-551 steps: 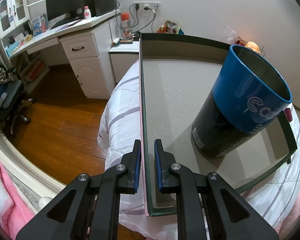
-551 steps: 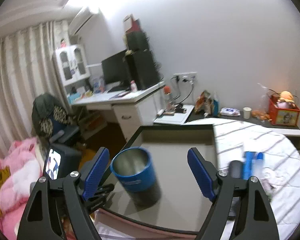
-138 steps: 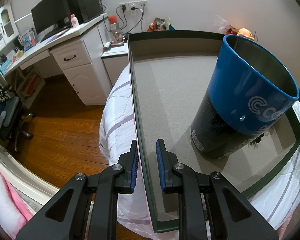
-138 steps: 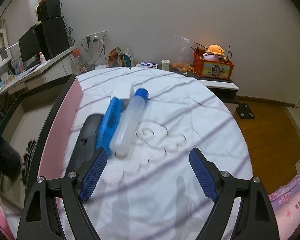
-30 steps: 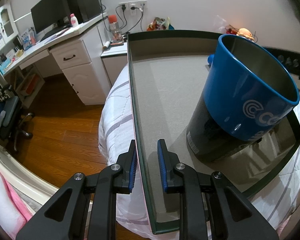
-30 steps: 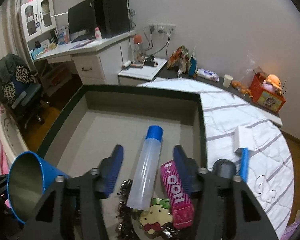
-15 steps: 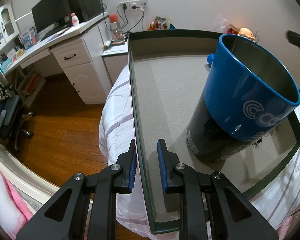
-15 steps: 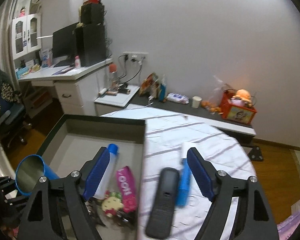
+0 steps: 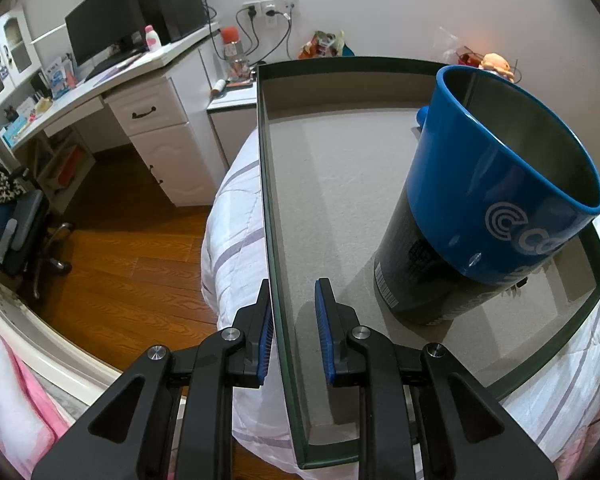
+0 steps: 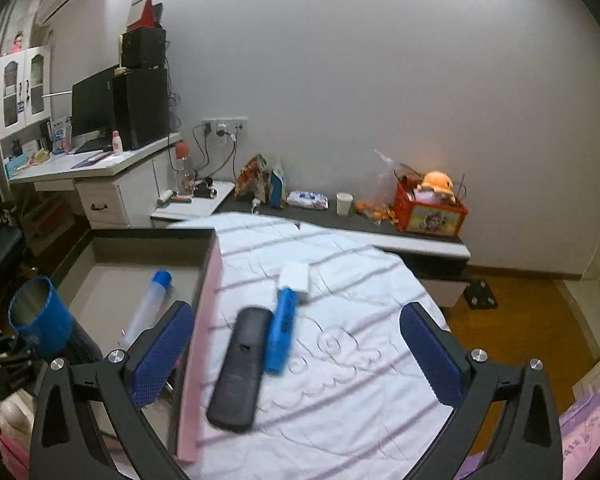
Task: Organize rigid objects
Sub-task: 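Move the right gripper to the bed and grasp the blue highlighter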
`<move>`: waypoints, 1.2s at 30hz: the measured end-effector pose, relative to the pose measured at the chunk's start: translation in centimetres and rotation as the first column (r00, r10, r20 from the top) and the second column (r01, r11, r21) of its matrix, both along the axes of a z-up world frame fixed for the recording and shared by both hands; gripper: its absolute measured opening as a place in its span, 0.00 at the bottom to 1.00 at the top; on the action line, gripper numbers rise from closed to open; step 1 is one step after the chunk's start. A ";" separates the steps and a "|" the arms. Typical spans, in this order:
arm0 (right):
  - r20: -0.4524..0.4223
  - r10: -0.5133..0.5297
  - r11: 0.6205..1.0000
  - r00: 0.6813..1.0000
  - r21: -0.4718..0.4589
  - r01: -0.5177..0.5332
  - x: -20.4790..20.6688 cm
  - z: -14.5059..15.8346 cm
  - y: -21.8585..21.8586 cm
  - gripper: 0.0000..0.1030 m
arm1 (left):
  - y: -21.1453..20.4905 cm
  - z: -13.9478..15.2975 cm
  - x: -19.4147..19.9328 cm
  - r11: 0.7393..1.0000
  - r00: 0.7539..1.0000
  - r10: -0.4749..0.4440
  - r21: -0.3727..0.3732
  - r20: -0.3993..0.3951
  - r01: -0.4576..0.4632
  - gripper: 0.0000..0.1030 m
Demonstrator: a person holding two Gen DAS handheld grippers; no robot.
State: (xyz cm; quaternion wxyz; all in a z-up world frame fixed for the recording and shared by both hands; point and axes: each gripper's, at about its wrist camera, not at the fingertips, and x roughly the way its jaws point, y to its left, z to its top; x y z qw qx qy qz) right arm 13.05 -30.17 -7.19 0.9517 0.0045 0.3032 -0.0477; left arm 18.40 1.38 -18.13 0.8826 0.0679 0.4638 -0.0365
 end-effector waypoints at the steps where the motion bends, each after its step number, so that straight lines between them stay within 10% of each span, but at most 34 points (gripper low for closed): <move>1: -0.006 -0.004 1.000 1.000 -0.001 0.004 -0.2 -0.2 -0.2 1.00 | 0.0 0.0 0.0 1.000 1.000 0.000 0.000 0.000 0.000 0.18; 29: -0.252 0.072 0.996 0.965 0.060 -0.059 7.0 -8.6 -1.4 0.98 | 0.1 -0.1 -0.1 1.000 1.000 0.003 -0.001 -0.002 -0.003 0.21; 33: -0.279 0.080 0.995 0.957 0.074 -0.062 8.2 -9.4 -1.4 0.91 | 0.1 -0.1 -0.1 1.000 1.000 0.003 0.000 -0.002 -0.003 0.20; 36: -0.286 0.096 0.993 0.954 0.091 -0.073 8.6 -9.7 -1.5 0.64 | 0.1 0.0 0.0 1.000 1.000 0.003 0.001 -0.003 -0.003 0.20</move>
